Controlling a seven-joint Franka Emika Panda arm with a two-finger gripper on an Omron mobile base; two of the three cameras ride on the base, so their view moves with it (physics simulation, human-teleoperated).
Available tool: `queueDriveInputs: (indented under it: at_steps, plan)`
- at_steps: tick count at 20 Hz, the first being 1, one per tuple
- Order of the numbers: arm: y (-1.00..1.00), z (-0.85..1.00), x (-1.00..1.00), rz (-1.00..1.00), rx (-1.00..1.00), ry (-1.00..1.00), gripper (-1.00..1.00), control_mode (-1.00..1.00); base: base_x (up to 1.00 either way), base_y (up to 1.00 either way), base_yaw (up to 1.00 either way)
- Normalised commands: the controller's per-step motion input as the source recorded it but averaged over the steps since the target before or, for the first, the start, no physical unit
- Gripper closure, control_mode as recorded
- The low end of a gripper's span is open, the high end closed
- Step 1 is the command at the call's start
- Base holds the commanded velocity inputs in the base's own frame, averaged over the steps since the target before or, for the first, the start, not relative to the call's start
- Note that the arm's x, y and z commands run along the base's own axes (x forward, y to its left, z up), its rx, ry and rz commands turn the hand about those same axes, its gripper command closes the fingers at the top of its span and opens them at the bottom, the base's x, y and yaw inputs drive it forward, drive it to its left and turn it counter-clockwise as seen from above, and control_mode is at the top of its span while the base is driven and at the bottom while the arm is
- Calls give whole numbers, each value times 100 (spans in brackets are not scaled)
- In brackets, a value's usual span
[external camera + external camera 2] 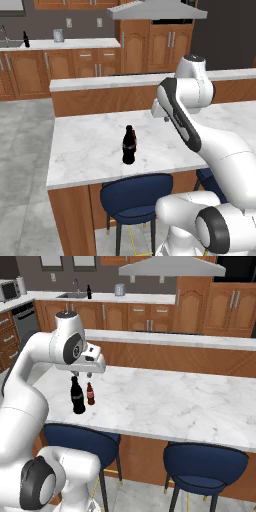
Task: Place the large bottle from the dining counter next to the other large bottle outside the sink, and place the small bottle from the dining counter next to the other small bottle inside the sink.
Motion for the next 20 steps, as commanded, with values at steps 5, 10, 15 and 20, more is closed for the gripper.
queueDriveInputs:
  at_steps: [5,10,15,20]
  plan:
    - [4,0,0,0,0,0,-100,-100,0,0,0]
    - [16,0,0,0,0,0,-100,-100,0,0,0]
    - [38,0,1,0,0,0,-100,-100,0,0,0]
    - [39,5,-4,1,0,2,-100,-100,0,0,0]
